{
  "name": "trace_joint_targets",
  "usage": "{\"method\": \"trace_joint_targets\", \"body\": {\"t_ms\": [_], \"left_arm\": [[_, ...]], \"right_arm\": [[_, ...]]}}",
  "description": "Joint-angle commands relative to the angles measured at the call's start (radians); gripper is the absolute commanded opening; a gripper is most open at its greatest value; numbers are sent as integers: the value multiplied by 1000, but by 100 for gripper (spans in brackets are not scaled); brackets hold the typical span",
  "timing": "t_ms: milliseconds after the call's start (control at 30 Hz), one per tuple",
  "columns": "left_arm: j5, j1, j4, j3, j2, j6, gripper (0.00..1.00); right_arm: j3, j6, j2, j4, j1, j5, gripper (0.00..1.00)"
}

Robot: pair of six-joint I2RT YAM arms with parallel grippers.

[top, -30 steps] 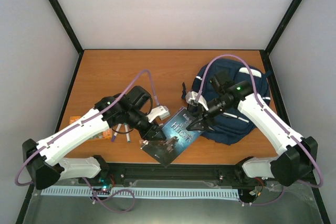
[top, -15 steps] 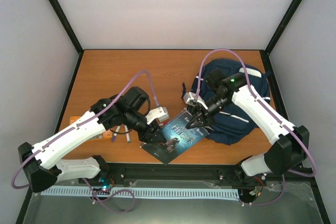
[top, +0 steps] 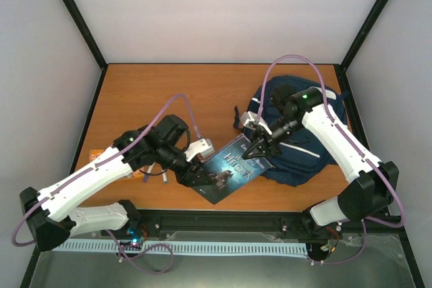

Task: Pack the student bag
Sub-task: Pick up the book from the center of the board.

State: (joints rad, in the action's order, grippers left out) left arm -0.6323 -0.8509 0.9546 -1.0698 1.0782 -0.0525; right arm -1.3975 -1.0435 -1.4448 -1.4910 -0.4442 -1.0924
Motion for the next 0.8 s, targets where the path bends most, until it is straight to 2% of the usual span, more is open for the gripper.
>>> {"method": "trace_joint_targets", "body": {"t_ms": [0,100,300,333,367,467,600,767], "left_arm": [[3,-4,24,-22,49,6,48],[0,-4,23,-22,47,7,39],[5,-3,4,-22,4,-9,12],[2,-4,-6,-23,-3,-16,8],[1,-4,-17,-24,-11,-26,6],[18,-4,-55,-32,-26,-62,1],[116,-4,-87,-45,-28,-153,1],[231,-2,-163,-16,-25,-307,1]], "right_arm": [[-63,-11,40,-12,38,-135,3],[-75,-10,47,-12,68,-135,3],[-34,-27,32,-9,73,-127,5],[-23,-19,29,-1,73,-121,13],[-13,1,28,21,74,-109,28],[40,106,63,135,86,-34,48],[151,232,169,301,126,140,59],[284,263,265,376,165,426,63]]}}
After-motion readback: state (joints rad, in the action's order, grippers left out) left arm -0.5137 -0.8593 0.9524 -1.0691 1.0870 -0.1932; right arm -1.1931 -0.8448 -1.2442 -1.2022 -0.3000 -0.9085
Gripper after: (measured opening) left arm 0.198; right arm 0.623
